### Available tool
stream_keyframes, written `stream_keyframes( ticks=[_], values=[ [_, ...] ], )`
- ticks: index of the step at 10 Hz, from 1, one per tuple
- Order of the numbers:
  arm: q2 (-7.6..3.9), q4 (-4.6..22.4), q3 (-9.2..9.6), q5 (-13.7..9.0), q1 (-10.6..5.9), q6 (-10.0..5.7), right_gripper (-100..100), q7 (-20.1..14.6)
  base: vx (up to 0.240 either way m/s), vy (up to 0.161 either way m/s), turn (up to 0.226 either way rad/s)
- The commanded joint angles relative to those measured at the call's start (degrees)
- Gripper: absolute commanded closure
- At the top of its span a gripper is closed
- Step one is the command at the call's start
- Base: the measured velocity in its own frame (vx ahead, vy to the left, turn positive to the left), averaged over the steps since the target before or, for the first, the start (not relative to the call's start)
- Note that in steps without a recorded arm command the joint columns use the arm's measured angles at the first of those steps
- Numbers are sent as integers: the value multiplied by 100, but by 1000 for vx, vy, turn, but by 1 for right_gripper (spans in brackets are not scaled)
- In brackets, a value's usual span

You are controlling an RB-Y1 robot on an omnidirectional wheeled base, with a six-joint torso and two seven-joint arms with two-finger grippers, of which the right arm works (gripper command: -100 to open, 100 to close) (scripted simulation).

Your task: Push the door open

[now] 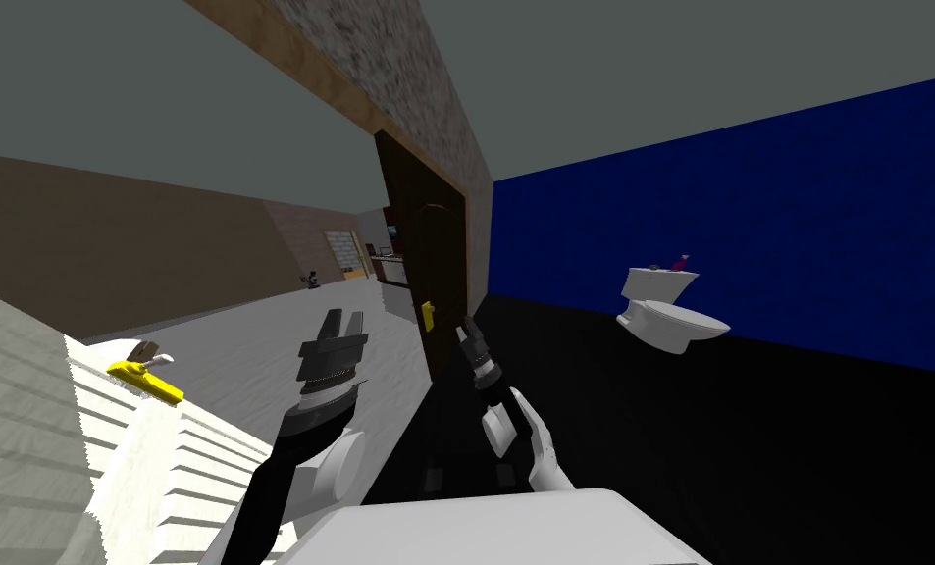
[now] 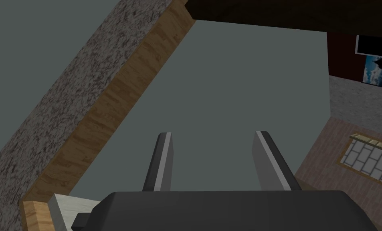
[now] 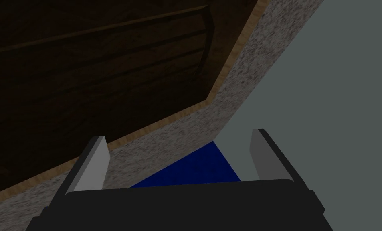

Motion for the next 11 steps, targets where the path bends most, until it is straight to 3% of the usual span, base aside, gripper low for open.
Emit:
stream_keyframes(
  ticks=[1, 3, 8, 11],
  values=[
    [-44, 215, 245, -17, -137, 36, -100, -68, 138, -15, -26],
    [-56, 399, 424, -29, -269, 70, -100, -122, 141, -21, -25],
    [-92, 1121, 1122, -80, -784, 204, -100, -332, 144, -30, -31],
    [-98, 1377, 1371, -98, -968, 251, -100, -407, 128, -8, -20]
  ],
)
